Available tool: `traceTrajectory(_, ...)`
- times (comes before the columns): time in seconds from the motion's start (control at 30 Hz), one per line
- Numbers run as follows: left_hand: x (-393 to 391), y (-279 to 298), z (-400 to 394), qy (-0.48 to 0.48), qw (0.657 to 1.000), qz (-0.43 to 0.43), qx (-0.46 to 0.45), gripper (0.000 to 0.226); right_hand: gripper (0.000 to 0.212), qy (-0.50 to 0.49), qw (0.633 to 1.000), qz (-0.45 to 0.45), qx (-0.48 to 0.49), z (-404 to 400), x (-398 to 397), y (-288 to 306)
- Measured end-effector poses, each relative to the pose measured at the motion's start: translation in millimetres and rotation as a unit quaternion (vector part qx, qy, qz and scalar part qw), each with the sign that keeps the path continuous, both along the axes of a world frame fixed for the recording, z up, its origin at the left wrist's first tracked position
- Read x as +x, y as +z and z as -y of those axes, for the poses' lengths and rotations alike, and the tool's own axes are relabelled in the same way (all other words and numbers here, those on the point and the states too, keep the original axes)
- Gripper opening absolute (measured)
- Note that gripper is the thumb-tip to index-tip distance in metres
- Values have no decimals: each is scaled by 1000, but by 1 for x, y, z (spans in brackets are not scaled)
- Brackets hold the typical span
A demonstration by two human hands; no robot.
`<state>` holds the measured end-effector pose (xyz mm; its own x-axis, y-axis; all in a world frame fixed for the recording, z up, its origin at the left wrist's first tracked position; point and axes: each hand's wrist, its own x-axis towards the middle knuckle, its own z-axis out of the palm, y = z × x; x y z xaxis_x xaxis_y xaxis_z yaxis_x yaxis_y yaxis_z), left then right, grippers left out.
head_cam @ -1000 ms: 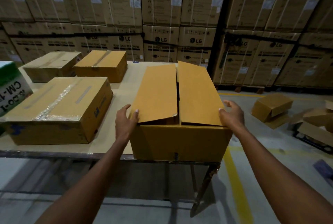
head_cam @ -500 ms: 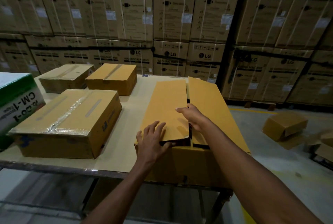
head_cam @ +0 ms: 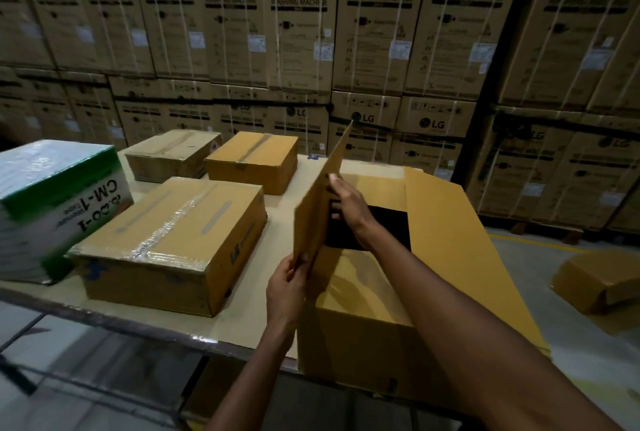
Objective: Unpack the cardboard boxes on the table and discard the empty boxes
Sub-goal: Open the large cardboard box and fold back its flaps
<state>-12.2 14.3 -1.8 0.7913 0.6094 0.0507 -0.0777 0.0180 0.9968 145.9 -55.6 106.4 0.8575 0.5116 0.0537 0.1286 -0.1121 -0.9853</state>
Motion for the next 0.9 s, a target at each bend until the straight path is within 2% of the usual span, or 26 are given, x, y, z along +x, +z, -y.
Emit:
traceTrajectory(0.1,-10,-4,-5,3,998,-12,-57,28,56,48,995,58,-68,-34,-4,-20)
traceTrajectory(0.23,-13,-21,-20,20,994,-55,-88,18,56,109,959,133,-226,-59,-12,-55)
traceTrajectory(0.33,-17,-39,-31,24,986,-142,-80,37,51,120,933,143,-309,-62,-13,-82)
traceTrajectory(0.43,-26,-49,-34,-42,970,-233,-62,56,48,115,914,162,-353,-56,-14,-96)
traceTrajectory(0.5,-29,-50,-35,-61,961,-268,-16,69,46,115,910,181,-354,-53,-17,-96)
traceTrajectory(0.57,-29,-48,-36,-38,950,-302,68,75,44,115,911,189,-347,-49,-20,-91)
traceTrajectory(0.67,-29,-39,-39,27,904,-351,244,64,43,93,912,206,-342,-33,-21,-79)
traceTrajectory(0.7,-28,-35,-40,46,894,-334,295,59,43,77,907,220,-351,-24,-18,-73)
traceTrajectory(0.77,-24,-24,-38,44,909,-223,350,57,42,32,886,254,-387,0,-10,-58)
traceTrajectory(0.83,-16,-8,-26,-4,931,-101,350,54,42,-18,851,278,-445,31,-2,-41)
traceTrajectory(0.9,-3,4,-8,-57,934,-52,348,39,41,-60,811,275,-512,62,5,-30)
